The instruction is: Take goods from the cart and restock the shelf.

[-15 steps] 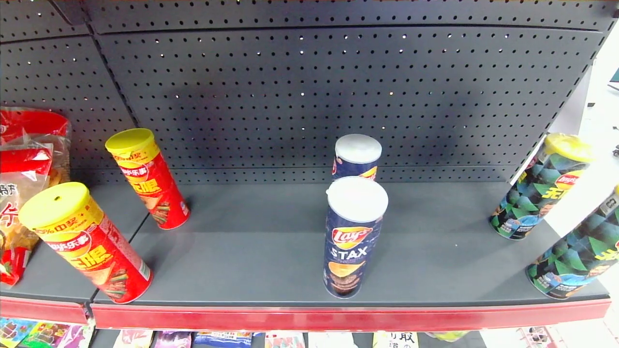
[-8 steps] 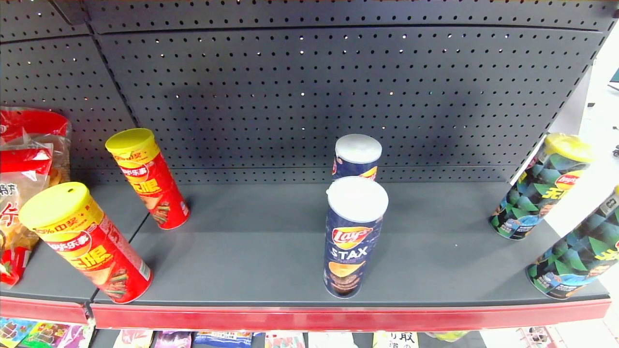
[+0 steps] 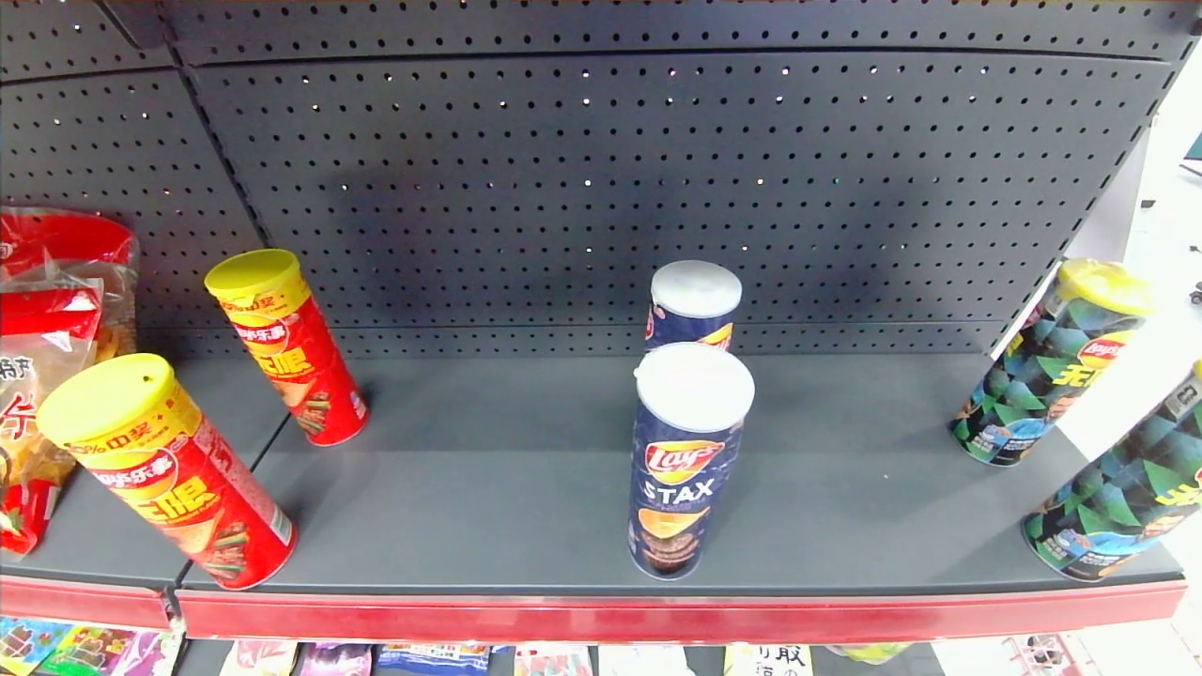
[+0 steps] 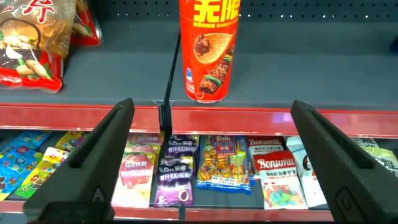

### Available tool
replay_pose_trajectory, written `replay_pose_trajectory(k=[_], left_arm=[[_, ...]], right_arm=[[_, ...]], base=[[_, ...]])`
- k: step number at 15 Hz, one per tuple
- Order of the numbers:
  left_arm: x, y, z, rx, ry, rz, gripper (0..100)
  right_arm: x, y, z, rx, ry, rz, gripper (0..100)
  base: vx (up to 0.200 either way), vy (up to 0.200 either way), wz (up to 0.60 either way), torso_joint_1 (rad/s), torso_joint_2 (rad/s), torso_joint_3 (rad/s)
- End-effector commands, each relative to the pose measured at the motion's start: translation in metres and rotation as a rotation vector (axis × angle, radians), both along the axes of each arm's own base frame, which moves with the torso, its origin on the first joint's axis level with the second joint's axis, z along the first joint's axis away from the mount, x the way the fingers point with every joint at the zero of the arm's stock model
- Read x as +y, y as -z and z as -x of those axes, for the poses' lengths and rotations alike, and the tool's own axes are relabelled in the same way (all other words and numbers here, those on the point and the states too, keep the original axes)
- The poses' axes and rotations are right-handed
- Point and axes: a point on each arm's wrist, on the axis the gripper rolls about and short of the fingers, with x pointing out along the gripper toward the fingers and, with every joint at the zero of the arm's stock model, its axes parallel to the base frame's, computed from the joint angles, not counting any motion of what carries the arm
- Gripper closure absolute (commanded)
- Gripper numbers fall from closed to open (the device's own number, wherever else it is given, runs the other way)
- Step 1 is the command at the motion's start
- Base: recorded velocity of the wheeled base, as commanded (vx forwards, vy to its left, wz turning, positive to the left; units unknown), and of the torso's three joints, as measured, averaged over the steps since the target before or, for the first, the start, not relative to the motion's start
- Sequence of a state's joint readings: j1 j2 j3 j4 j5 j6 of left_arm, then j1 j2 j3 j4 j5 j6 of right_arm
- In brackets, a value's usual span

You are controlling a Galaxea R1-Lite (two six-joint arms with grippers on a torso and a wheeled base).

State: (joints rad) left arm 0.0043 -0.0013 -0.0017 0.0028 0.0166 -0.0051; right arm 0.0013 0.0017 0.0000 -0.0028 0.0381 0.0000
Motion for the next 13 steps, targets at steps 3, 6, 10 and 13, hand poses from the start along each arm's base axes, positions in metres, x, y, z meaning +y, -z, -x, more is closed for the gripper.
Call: replay_pose_trajectory(k=[3, 6, 10, 13], left_arm=[[0.0, 0.0, -0.0001, 0.002, -0.001, 0.0, 0], [0.0, 0.0005, -0.0002, 0.003, -0.001, 0.001, 0], [0.0, 0.0, -0.0001, 0.002, -0.001, 0.0, 0], [0.0, 0.0005, -0.0002, 0.003, -0.001, 0.001, 0]], right_arm=[[0.0, 0.0, 0.0, 0.0, -0.001, -0.002, 0], [0.0, 0.0, 0.0, -0.001, -0.001, 0.006, 0], [-0.0002, 0.0, 0.0, 0.0, 0.009, 0.0, 0], [-0.0002, 0.0, 0.0, 0.0, 0.01, -0.003, 0]], base=[[0.0, 0.0, 0.0, 0.0, 0.0, 0.0], [0.0, 0.0, 0.0, 0.0, 0.0, 0.0], [0.0, 0.0, 0.0, 0.0, 0.0, 0.0], [0.0, 0.0, 0.0, 0.0, 0.0, 0.0]])
